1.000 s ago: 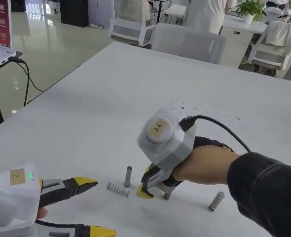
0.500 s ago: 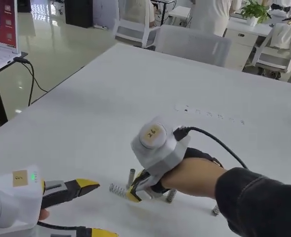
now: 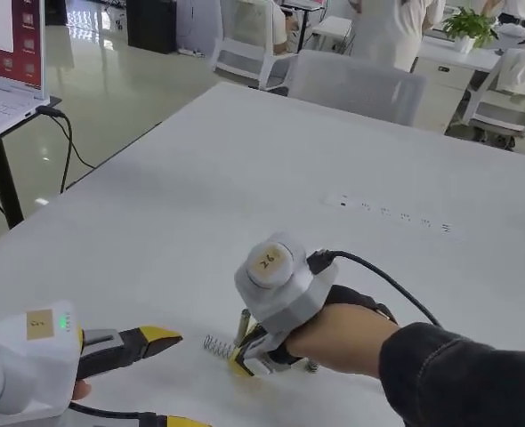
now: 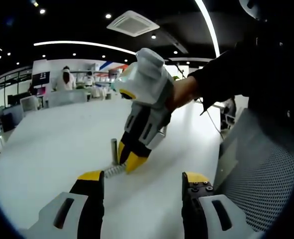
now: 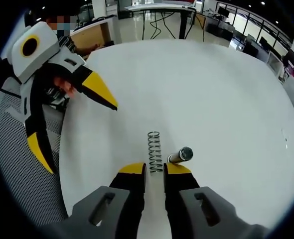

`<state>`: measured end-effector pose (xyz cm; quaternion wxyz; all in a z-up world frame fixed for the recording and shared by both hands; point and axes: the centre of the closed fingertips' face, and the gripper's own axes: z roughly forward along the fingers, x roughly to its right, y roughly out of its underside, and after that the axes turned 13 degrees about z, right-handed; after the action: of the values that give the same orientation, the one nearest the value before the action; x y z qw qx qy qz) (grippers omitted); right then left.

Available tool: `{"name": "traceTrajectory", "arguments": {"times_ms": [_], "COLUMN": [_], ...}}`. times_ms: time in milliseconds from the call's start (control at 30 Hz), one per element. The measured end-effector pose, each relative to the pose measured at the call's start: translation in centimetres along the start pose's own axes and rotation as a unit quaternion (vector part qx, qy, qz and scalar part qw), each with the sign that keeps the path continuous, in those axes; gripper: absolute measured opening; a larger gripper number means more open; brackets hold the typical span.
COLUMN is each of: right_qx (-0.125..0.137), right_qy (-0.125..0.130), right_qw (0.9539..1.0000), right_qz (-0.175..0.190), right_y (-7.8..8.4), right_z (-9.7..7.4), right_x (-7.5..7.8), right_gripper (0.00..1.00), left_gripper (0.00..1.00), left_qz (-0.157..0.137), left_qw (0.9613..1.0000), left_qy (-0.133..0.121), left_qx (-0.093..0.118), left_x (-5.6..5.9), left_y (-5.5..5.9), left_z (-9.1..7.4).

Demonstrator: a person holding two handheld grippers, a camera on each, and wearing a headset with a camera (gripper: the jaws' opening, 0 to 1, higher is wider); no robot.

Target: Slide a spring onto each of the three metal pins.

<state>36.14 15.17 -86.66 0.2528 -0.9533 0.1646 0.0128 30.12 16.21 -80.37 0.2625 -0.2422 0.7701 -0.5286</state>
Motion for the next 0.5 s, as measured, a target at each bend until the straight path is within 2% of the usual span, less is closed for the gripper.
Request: {"name": "traceTrajectory", "arguments": {"times_ms": [133, 200, 500], "right_qx": [0.002, 0.002, -0.011], "right_qy": [0.0, 0.005, 0.002], "right_qw": [1.0, 0.9998, 0.9997], "right_qz": [0.001, -0.021, -0.02], "right_y": [-0.06, 0.01, 0.69], "right_z": [0.01, 0.0, -0.75], "right_x": [-0.07, -0.06, -0.62], "right_gripper": [0.11, 0.08, 0.08], "left_gripper": [0.58, 0.58, 0.57], "left_qz": [-0.001, -0.001, -0.001], "left_qw": [1.0, 1.0, 1.0], "left_qy": [-0.002, -0.002, -0.001], "left_qx": [0.0, -0.001, 0.0], "left_x": [-0.07, 0.0, 0.15], "left_y": [0.04, 0.04, -0.03], "left_z": [-0.07, -0.02, -0.03]}}
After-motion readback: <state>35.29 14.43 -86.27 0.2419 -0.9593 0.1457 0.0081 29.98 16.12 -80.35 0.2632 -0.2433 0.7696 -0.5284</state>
